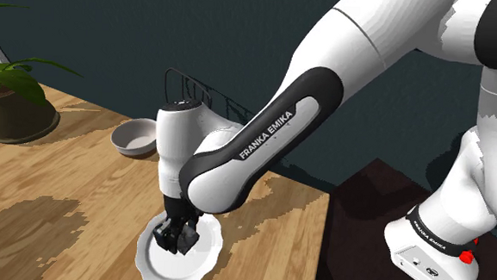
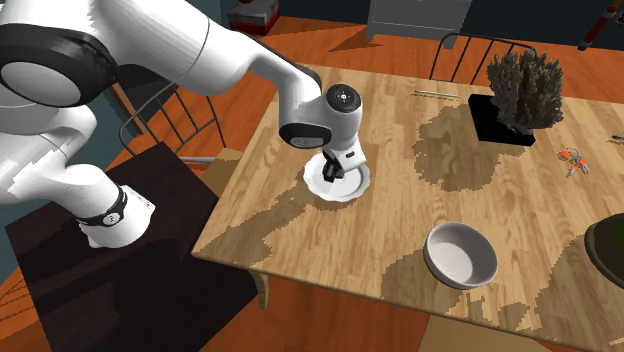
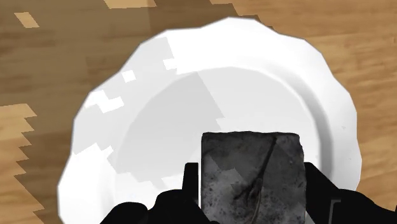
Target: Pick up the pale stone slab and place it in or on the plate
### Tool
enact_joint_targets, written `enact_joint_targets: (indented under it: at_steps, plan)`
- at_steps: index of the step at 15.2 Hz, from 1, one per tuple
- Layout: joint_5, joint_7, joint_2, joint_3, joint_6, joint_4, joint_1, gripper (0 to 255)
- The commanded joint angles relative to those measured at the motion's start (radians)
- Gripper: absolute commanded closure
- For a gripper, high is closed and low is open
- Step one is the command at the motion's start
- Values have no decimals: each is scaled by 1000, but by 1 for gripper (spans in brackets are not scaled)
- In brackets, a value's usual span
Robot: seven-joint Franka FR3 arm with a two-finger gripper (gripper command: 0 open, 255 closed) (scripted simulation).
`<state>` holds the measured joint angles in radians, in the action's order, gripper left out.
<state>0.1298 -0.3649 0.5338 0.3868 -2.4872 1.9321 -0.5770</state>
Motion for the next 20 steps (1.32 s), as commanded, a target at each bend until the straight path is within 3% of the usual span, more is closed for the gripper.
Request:
enact_joint_targets:
  at_steps: [1, 8, 9, 14, 18, 20]
  plan:
    - [-4, 0, 16, -3, -12, -5, -4, 255]
    - [-4, 0, 16, -3, -12, -5, -4, 255]
    - [-4, 0, 16, -3, -12, -5, -4, 0]
    - [-4, 0, 16, -3, -12, -5, -4, 0]
    - [21, 16, -80, 13, 82, 0, 35, 0]
    - [21, 16, -80, 13, 82, 0, 34, 0]
